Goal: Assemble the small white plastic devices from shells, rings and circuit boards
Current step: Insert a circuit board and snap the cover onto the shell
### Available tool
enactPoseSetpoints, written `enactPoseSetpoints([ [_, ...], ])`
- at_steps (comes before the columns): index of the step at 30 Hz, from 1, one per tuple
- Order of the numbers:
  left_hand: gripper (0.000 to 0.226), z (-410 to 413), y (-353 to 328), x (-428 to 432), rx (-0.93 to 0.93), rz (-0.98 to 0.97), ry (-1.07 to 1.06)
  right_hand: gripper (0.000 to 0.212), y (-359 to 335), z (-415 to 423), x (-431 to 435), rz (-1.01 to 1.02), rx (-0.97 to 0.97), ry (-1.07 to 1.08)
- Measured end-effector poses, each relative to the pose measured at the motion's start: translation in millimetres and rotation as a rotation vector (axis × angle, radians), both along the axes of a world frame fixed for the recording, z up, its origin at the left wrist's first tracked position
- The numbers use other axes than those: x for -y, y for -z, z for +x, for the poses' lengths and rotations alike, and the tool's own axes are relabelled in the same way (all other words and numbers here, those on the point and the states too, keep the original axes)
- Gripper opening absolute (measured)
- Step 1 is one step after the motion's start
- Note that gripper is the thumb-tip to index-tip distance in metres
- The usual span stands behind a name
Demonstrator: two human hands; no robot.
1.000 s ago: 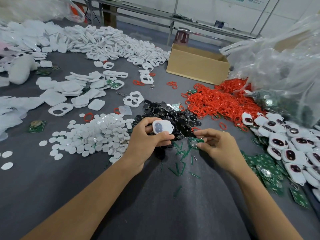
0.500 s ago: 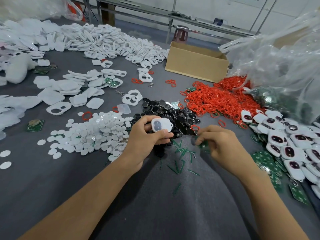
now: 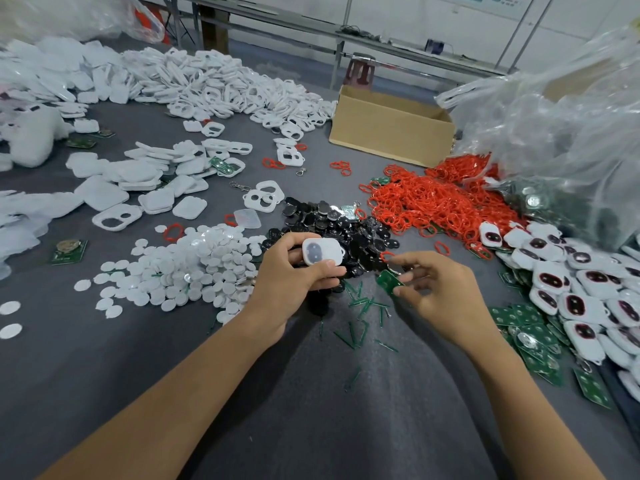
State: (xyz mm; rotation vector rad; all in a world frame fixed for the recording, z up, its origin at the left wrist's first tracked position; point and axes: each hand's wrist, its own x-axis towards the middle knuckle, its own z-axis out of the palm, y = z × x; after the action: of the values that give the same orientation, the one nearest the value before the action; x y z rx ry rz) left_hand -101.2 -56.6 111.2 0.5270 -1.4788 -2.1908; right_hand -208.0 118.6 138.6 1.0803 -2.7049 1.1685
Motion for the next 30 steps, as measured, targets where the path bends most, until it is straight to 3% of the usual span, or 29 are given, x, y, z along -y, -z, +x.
enactPoseSetpoints([
  [4, 0.037, 0.7, -1.1, -0.4, 0.002, 0.003, 0.002, 0.011, -3.0, 3.7, 0.0, 0.051, -0.042, -0.039],
  [7, 0.038, 0.6, -1.4, -0.4, 0.003, 0.003, 0.0, 0.01, -7.5, 5.9, -2.7, 0.226, -0.092, -0.049],
  [10, 0.038, 0.6, -0.8, -0.4, 0.005, 0.001, 0.001, 0.015, -10.2, 7.2, -4.5, 0.308, -0.025, -0.101],
  [15, 0.038, 0.5, -0.2, -0.1, 0.008, -0.005, 0.008, 0.024, -12.9, 8.1, -3.6, 0.299, -0.005, -0.124],
  [20, 0.036, 0.5, -0.2, -0.1, 0.0, -0.011, 0.027, 0.025, -27.8, -0.2, 11.2, 0.119, -0.041, -0.088],
  [24, 0.037, 1.2, -0.4, 0.7, 0.002, -0.002, 0.026, 0.018, -28.3, -5.1, 18.0, 0.294, -0.05, -0.079],
  [30, 0.037, -0.3, -1.0, 0.0, 0.015, -0.012, 0.022, 0.012, -20.1, -5.6, 3.0, 0.36, 0.03, -0.086],
])
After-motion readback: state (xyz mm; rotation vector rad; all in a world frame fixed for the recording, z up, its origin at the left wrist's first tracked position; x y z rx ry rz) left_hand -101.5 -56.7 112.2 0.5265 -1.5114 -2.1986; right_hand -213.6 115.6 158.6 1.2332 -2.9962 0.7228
